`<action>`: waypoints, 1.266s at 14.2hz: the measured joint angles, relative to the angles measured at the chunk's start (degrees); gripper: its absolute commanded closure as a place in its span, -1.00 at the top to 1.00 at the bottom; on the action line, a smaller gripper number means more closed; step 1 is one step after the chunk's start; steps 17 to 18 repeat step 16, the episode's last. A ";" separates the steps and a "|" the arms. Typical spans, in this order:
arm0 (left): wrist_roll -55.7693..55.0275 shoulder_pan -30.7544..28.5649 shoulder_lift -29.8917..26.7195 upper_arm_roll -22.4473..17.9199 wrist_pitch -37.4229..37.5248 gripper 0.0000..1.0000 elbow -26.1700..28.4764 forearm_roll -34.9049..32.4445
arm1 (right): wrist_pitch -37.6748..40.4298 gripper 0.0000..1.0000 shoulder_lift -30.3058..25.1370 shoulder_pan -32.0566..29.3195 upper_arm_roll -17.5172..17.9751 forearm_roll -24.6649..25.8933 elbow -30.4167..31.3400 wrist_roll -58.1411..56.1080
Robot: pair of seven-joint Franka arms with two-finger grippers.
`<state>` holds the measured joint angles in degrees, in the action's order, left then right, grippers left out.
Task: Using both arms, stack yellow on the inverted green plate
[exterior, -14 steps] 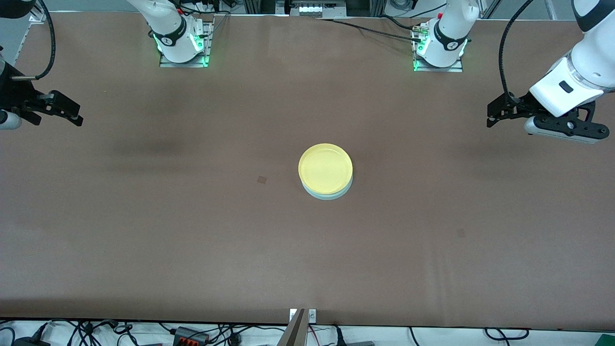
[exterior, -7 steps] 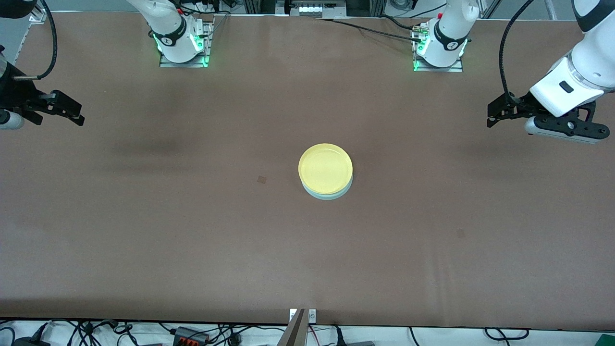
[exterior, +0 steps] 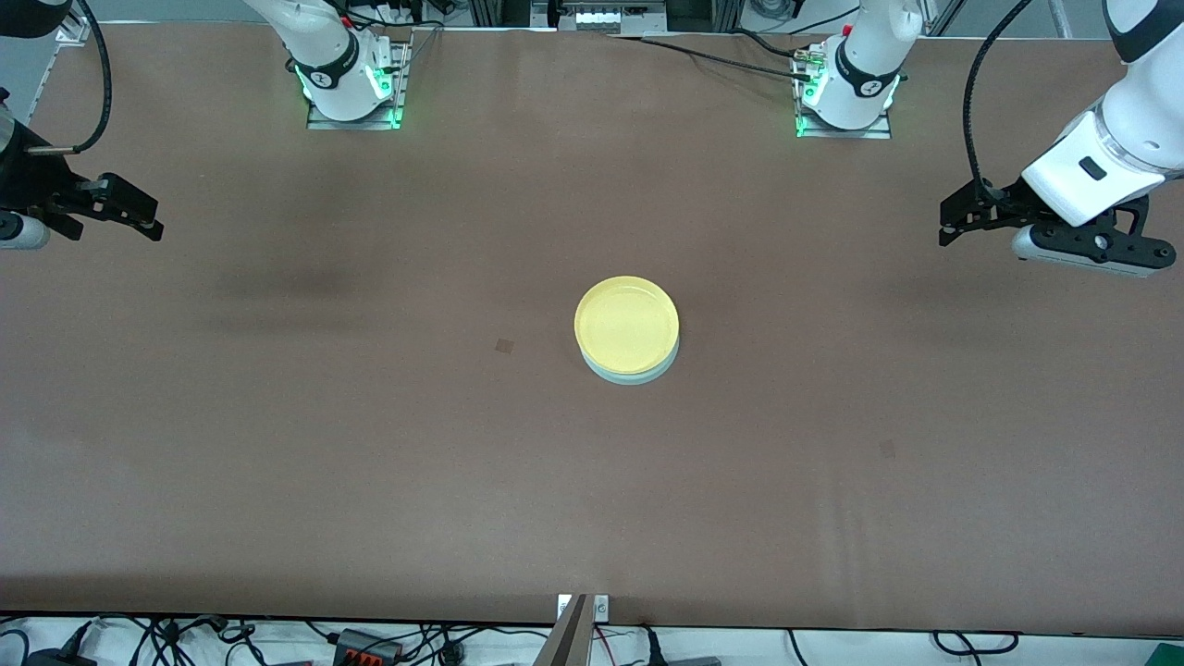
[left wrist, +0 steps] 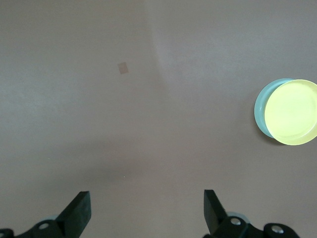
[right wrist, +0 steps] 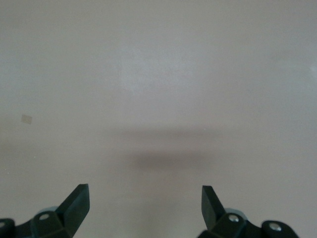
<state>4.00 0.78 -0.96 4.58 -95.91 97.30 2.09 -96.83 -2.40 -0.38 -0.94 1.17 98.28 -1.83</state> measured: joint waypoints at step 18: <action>0.00 0.01 0.01 0.00 0.00 1.00 0.00 0.00 | 0.00 1.00 1.20 -0.01 -0.14 0.09 0.01 -0.06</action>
